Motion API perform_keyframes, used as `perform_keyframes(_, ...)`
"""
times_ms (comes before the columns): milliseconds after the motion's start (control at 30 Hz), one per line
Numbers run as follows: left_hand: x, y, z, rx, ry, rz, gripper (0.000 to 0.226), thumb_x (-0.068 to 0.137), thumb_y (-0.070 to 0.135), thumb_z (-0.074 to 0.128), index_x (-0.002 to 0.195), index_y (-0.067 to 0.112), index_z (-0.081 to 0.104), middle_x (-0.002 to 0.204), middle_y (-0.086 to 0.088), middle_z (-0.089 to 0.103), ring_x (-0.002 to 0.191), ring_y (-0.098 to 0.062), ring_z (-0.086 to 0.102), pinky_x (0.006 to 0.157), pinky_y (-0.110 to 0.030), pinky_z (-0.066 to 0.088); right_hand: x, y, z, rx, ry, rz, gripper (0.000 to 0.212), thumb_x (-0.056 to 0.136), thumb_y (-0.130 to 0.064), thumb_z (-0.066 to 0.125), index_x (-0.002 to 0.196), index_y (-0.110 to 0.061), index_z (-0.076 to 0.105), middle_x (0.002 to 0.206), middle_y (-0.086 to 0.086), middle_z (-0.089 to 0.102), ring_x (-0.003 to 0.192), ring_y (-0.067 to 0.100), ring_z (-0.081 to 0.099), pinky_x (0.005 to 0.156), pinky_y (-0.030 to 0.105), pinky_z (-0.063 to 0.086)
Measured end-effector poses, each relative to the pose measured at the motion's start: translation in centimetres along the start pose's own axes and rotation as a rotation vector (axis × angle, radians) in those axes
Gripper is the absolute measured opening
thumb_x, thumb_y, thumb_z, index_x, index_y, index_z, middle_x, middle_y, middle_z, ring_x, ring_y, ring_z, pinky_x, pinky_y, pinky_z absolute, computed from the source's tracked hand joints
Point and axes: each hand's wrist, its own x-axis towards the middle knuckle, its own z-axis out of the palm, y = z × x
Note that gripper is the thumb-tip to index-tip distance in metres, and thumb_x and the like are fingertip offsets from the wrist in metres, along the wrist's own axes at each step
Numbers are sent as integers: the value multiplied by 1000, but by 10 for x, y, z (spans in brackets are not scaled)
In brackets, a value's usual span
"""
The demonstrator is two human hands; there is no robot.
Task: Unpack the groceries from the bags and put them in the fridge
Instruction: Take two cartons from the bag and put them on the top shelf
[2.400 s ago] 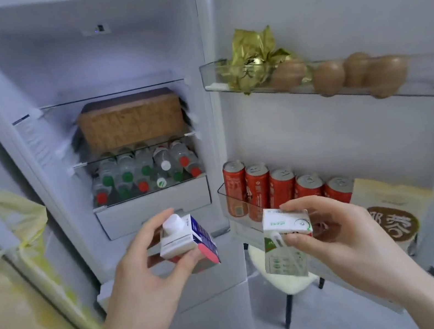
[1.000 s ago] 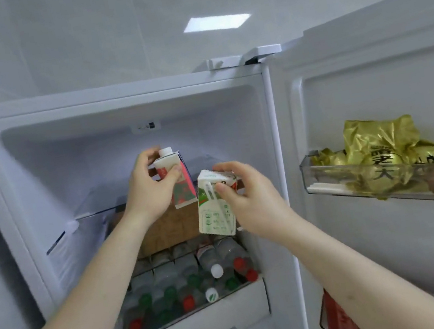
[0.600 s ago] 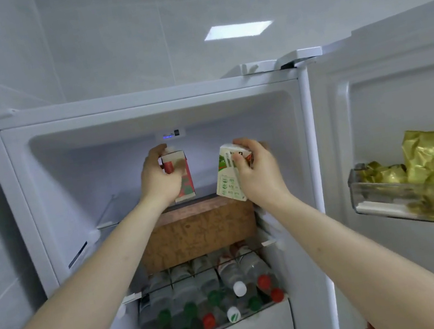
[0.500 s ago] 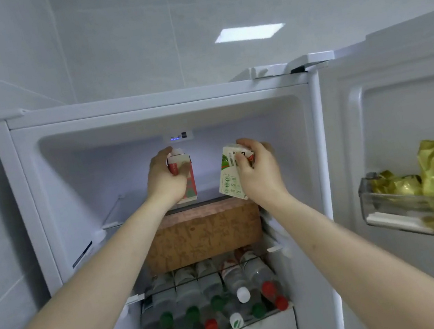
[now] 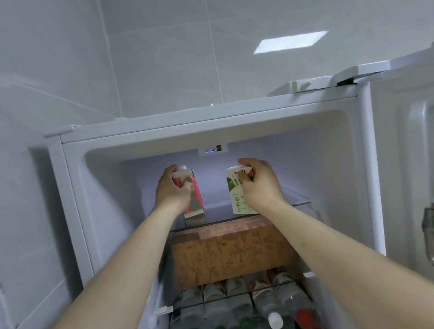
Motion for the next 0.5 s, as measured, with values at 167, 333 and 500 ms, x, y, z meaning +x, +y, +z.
perform_keyframes(167,-7,-5,10,-52,20,3,61,100,22,63,154,29,36,153,3,46,131,-22,54,109,-37,46,0,9,24,46,16,5,37,106,-22,52,143,-24,51,144,-1,52,124,22,60,94,38,58)
perform_keyframes(333,-19,-14,16,7,8,61,73,99,14,62,159,29,23,159,1,38,135,-23,52,110,-34,43,-3,18,26,137,-29,132,60,106,-20,55,158,-26,26,149,1,52,129,28,60,89,40,59)
perform_keyframes(500,-23,-26,13,22,19,43,61,99,9,58,151,31,32,150,2,45,124,-23,59,90,-31,52,0,16,30,35,-57,155,45,106,-27,53,149,-28,38,141,3,60,122,30,65,85,41,63)
